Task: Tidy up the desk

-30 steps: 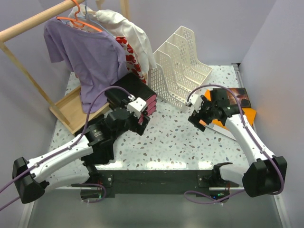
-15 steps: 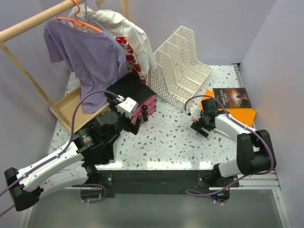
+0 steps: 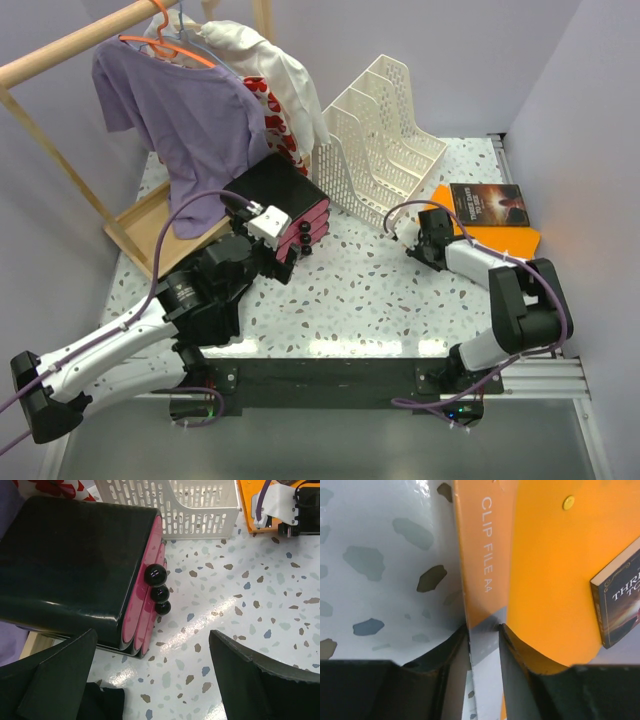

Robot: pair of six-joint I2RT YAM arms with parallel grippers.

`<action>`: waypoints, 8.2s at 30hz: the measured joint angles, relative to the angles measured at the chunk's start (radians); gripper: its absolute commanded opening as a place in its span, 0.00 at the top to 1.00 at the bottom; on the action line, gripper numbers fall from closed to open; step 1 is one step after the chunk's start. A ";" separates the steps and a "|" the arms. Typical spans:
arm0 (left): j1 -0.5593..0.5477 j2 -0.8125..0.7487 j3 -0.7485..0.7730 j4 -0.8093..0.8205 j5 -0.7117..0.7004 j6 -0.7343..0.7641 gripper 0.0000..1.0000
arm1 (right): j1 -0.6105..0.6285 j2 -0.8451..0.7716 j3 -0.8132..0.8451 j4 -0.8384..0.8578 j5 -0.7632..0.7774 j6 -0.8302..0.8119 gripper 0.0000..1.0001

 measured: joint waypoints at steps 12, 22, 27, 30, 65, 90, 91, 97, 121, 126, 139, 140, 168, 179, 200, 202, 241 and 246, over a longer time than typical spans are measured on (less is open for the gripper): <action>0.000 0.003 -0.031 0.018 0.060 0.003 0.00 | -0.014 -0.053 0.042 -0.150 -0.109 -0.031 1.00; 0.000 0.104 -0.060 0.189 0.262 -0.131 0.00 | -0.019 -0.375 0.073 -0.664 -0.430 -0.193 1.00; 0.000 0.211 -0.083 0.345 0.380 -0.361 0.00 | -0.019 -0.427 0.132 -0.826 -0.564 -0.262 1.00; 0.000 0.278 -0.082 0.399 0.413 -0.498 0.00 | -0.019 -0.440 0.177 -0.893 -0.639 -0.290 1.00; -0.061 0.728 0.064 0.575 0.471 -1.281 1.00 | -0.009 -0.500 0.448 -1.168 -1.027 -0.502 1.00; -0.026 0.595 0.522 0.129 0.244 -1.081 1.00 | -0.006 -0.592 0.642 -1.011 -0.832 -0.142 0.01; -0.021 0.613 0.553 0.116 0.239 -1.087 1.00 | -0.003 -0.591 0.652 -0.995 -0.819 -0.131 0.01; 0.015 0.742 0.767 0.025 0.223 -1.163 1.00 | 0.114 -0.558 0.671 -0.885 -0.679 -0.068 0.01; 0.058 0.846 0.881 -0.047 0.255 -1.216 0.55 | 0.402 -0.503 0.450 -0.379 0.006 -0.031 1.00; 0.088 0.733 0.753 0.071 0.357 -1.158 0.14 | 0.360 -0.519 0.547 -0.463 -0.084 0.052 1.00; 0.163 0.293 0.613 0.226 0.463 -0.706 0.00 | 0.144 -0.546 0.782 -0.570 -0.269 0.235 1.00; 0.163 0.261 0.591 0.215 0.470 -0.650 0.00 | 0.134 -0.528 0.800 -0.565 -0.276 0.258 1.00; 0.163 -0.399 -0.151 -0.016 0.291 0.000 0.00 | -0.335 -0.048 1.053 0.074 -1.028 0.784 1.00; 0.163 -0.422 -0.180 -0.007 0.288 0.000 0.00 | -0.373 0.000 1.139 0.060 -1.048 0.769 1.00; 0.163 -0.414 -0.180 -0.008 0.275 0.000 0.00 | -0.379 0.060 1.075 0.174 -1.086 0.786 1.00; 0.163 -0.414 -0.180 -0.008 0.273 0.000 0.00 | -0.380 0.063 1.062 0.174 -1.086 0.782 1.00; 0.163 -0.347 -0.182 -0.009 0.266 0.000 0.00 | -0.380 0.432 1.110 0.372 -1.331 0.889 1.00; 0.163 -0.340 -0.189 -0.009 0.265 0.000 0.00 | -0.380 0.496 1.133 0.429 -1.357 0.894 1.00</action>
